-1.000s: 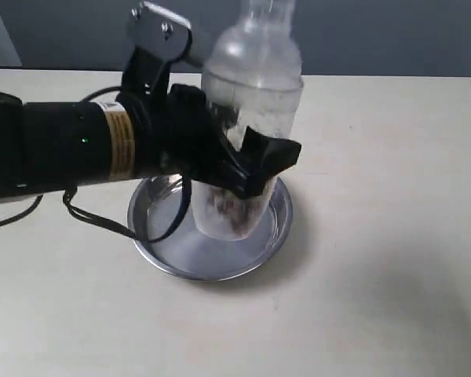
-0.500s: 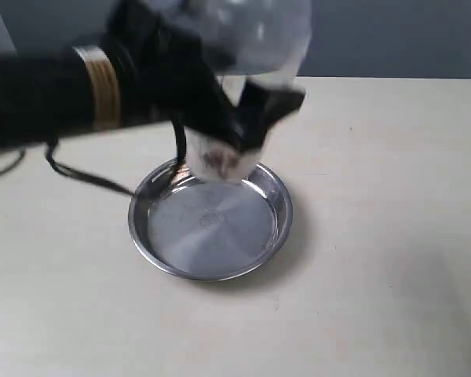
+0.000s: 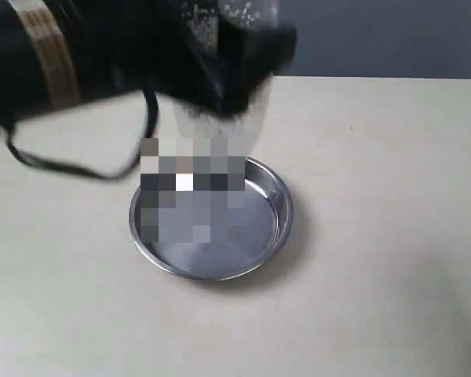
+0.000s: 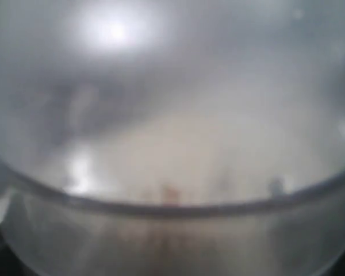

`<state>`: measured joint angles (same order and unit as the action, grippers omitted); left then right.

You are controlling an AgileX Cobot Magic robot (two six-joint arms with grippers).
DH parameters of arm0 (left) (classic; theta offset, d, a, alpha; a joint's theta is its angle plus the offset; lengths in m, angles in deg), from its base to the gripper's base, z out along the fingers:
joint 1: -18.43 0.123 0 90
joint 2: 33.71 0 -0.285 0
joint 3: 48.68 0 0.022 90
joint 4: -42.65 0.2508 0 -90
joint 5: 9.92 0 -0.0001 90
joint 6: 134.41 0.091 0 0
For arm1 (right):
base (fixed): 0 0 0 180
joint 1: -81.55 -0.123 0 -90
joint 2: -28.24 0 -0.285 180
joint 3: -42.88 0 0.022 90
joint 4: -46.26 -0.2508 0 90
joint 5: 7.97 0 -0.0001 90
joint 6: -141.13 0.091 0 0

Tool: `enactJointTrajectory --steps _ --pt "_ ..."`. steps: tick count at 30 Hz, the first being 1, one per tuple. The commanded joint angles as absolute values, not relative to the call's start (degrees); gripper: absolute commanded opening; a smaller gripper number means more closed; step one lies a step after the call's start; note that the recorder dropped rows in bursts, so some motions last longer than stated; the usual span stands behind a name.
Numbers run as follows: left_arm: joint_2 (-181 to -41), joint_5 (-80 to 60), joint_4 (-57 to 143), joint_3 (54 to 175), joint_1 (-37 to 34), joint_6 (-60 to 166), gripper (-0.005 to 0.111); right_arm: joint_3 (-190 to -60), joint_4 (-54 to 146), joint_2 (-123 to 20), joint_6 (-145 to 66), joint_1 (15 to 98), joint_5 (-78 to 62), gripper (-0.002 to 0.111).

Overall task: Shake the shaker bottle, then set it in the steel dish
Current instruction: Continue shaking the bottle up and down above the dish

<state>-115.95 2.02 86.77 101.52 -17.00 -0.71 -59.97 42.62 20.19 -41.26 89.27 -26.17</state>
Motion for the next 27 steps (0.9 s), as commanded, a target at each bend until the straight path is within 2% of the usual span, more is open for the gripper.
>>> enactJointTrajectory --steps 1,3,5,7,11,16,22,27 --pt "-117.85 2.61 83.12 98.79 -17.09 -2.15 0.000 -59.90 42.77 20.46 -41.37 89.47 -25.47 -0.001" --pt "-112.20 6.43 83.23 103.08 -17.09 1.67 0.000 -59.90 42.77 20.46 -41.37 89.47 -25.47 -0.001" --pt "-109.38 3.03 82.76 106.44 -17.09 5.09 0.000 -59.90 42.77 20.46 -41.37 89.47 -25.47 -0.001" --pt "-110.29 -1.47 81.52 104.35 -17.18 3.65 0.000 -59.90 42.77 20.46 -41.37 89.47 -25.47 -0.001" --pt "-117.11 -1.16 80.87 97.51 -16.43 2.50 0.000 -59.90 42.77 20.46 -41.37 89.47 -25.47 -0.001" --pt "-110.49 4.12 80.58 102.47 -16.43 7.17 0.000 -59.90 42.77 20.46 -41.37 89.47 -25.47 -0.001" --pt "-120.68 1.75 76.38 93.05 -16.43 7.06 0.000 -59.90 42.77 20.46 -41.37 89.47 -25.47 -0.001" --pt "-113.23 3.86 75.59 95.84 -15.89 10.37 0.000 -59.90 42.77 20.46 -41.37 89.47 -25.47 -0.001"
